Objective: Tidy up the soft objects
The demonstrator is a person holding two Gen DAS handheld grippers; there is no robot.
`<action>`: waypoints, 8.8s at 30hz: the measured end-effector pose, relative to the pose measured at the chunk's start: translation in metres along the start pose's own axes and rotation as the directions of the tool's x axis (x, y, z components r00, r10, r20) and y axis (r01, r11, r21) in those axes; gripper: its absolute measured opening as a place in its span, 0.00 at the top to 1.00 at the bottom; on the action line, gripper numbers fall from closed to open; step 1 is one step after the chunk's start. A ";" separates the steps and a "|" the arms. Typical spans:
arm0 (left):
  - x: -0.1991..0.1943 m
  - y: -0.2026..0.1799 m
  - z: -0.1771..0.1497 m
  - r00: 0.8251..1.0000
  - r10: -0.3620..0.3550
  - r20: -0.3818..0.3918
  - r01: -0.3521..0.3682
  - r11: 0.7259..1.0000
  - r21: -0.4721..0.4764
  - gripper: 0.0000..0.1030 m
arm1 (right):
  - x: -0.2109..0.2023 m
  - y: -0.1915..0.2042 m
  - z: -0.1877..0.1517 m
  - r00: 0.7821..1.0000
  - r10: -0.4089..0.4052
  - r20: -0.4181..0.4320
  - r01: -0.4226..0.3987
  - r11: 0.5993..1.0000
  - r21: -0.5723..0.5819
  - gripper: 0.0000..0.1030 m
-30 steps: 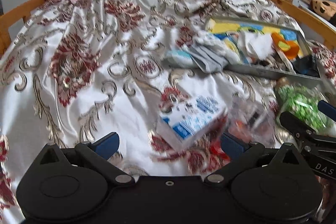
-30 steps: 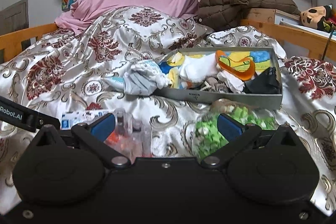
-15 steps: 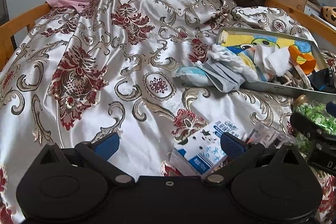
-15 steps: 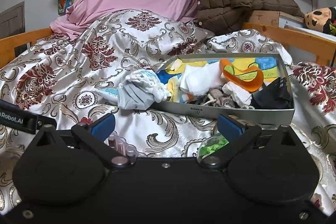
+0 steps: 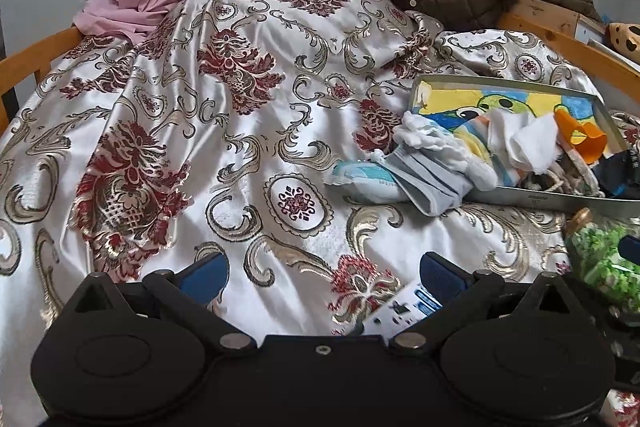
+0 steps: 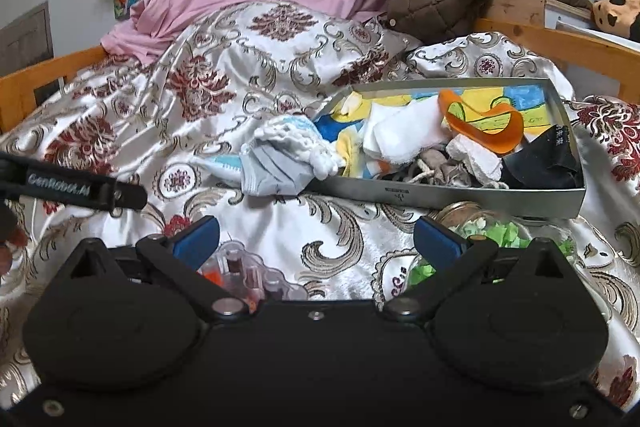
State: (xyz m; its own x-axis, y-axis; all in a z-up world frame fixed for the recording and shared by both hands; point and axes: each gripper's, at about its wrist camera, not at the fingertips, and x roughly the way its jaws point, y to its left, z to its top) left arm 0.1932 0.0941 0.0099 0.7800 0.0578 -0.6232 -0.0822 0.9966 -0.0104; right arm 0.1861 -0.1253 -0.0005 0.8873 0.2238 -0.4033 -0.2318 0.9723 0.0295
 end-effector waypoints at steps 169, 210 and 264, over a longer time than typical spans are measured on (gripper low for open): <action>0.149 -0.072 0.079 0.891 -0.434 0.134 0.410 0.896 0.174 0.93 | 0.225 -0.081 0.139 0.933 -0.344 -0.105 0.339 0.939 -0.065 1.00; 0.085 -0.076 0.070 0.876 -0.435 0.208 0.437 0.899 0.037 0.21 | 0.082 -0.099 0.141 0.958 -0.285 0.036 0.283 0.957 0.061 0.29; -0.158 -0.087 -0.074 0.937 -0.171 0.306 0.174 0.985 0.017 0.01 | -0.267 -0.097 -0.053 0.963 -0.218 0.159 0.192 0.967 0.167 0.01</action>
State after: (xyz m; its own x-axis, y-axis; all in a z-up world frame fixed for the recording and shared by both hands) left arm 0.0309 -0.0060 0.0515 0.9342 -0.0978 -0.3430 0.0652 0.9923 -0.1054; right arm -0.0495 -0.2826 0.0560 0.9684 0.0139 -0.2489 0.0126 0.9945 0.1042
